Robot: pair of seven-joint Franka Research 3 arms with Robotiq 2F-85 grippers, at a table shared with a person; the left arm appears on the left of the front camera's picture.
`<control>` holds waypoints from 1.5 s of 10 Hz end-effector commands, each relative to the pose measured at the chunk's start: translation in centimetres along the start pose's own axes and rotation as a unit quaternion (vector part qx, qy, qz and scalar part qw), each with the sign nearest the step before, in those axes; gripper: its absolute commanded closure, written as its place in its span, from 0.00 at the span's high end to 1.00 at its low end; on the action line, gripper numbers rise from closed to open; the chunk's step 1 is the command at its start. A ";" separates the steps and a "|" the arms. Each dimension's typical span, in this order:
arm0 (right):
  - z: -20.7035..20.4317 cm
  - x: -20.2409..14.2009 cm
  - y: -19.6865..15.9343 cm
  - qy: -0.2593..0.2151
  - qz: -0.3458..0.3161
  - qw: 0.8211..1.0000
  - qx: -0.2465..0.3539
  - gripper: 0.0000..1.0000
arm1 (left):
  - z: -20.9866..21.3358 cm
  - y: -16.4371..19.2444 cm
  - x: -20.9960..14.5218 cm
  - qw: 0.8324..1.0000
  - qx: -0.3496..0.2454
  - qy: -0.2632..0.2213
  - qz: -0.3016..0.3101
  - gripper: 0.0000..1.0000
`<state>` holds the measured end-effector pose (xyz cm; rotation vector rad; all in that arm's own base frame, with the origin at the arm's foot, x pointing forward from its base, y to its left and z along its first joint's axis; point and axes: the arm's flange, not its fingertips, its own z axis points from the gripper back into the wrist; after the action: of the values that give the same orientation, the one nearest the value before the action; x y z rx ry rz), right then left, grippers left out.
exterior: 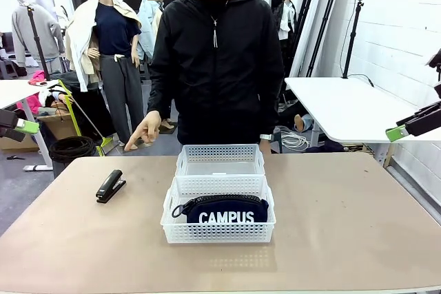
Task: Distribute items into two baskets.
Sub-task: Pick up the Stapler that the person points to.
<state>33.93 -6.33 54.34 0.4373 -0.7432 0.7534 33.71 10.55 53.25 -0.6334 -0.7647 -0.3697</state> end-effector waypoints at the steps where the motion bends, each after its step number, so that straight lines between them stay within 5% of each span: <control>1: -0.1 0.2 0.2 -0.004 -0.003 1.000 0.004 1.00 | 0.1 0.3 -0.1 1.000 -0.009 -0.006 -0.007 1.00; 6: -0.1 0.2 0.2 -0.004 -0.003 1.000 0.004 1.00 | 0.0 0.0 0.0 1.000 0.000 0.000 0.000 1.00; 15: -0.1 0.2 0.2 -0.004 -0.003 1.000 0.004 1.00 | -10.4 6.3 10.5 0.986 0.071 0.152 0.021 1.00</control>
<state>33.87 -6.32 54.42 0.4357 -0.7427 0.7543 47.91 7.54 52.35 -0.4838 -0.5257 -0.3643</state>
